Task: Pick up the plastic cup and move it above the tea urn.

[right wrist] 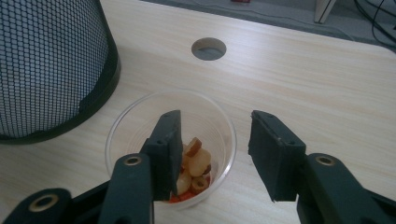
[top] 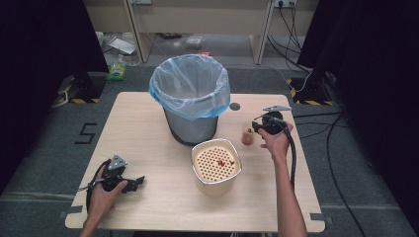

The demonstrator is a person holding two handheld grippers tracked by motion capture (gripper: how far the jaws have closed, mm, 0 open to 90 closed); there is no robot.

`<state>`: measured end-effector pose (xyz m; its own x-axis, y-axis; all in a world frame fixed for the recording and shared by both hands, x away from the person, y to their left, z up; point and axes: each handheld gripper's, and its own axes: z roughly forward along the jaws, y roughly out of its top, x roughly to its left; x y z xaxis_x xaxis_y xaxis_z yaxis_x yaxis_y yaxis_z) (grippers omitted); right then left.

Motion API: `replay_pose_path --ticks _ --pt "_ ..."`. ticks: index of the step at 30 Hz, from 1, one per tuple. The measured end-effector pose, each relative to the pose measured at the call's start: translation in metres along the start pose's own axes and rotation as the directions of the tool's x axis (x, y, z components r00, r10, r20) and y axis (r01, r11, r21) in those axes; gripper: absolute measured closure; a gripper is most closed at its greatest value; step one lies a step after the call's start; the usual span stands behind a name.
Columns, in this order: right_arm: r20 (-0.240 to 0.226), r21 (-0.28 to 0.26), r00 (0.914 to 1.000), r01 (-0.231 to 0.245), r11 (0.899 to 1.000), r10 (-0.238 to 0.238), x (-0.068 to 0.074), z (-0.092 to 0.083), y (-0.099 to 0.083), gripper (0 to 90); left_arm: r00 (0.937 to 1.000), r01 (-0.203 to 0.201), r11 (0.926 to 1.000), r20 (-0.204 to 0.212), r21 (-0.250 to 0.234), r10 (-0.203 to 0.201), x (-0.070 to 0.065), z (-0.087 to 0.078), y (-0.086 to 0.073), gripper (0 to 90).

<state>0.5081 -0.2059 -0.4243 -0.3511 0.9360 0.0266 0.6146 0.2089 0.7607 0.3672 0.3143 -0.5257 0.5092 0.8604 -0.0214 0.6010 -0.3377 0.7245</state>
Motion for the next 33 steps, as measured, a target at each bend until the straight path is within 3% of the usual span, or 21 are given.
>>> replay_pose_path --ticks 8,15,17,22,25,33 --pt "-0.013 0.034 0.9998 -0.012 0.999 0.012 -0.002 0.013 -0.003 63.4 1.0 0.0 1.0 0.0 0.0 0.0 0.0 0.0 0.0 0.0" --pt "0.009 0.091 0.9999 0.013 0.996 -0.013 0.0 0.023 -0.007 71.4 1.0 0.001 1.0 0.0 0.0 -0.001 0.0 0.0 0.0 0.0" --pt "0.005 0.094 0.9997 0.023 0.995 -0.023 0.001 0.023 -0.008 77.5 1.0 0.0 1.0 0.0 0.0 0.0 0.0 0.0 0.0 0.0" --pt "-0.026 0.041 0.9982 0.055 0.998 -0.054 0.007 0.018 -0.008 84.4 1.0 0.0 1.0 0.001 -0.001 0.0 0.0 0.0 0.0 0.0" --pt "-0.01 0.022 0.9951 0.099 0.995 -0.099 0.011 0.012 -0.006 85.8 1.0 0.0 1.0 0.001 0.0 0.0 0.0 0.0 0.0 0.0" --pt "-0.004 -0.064 0.9928 0.119 0.991 -0.12 0.01 -0.012 0.005 85.8 1.0 0.001 1.0 0.001 0.0 -0.001 0.0 0.0 0.0 0.0"
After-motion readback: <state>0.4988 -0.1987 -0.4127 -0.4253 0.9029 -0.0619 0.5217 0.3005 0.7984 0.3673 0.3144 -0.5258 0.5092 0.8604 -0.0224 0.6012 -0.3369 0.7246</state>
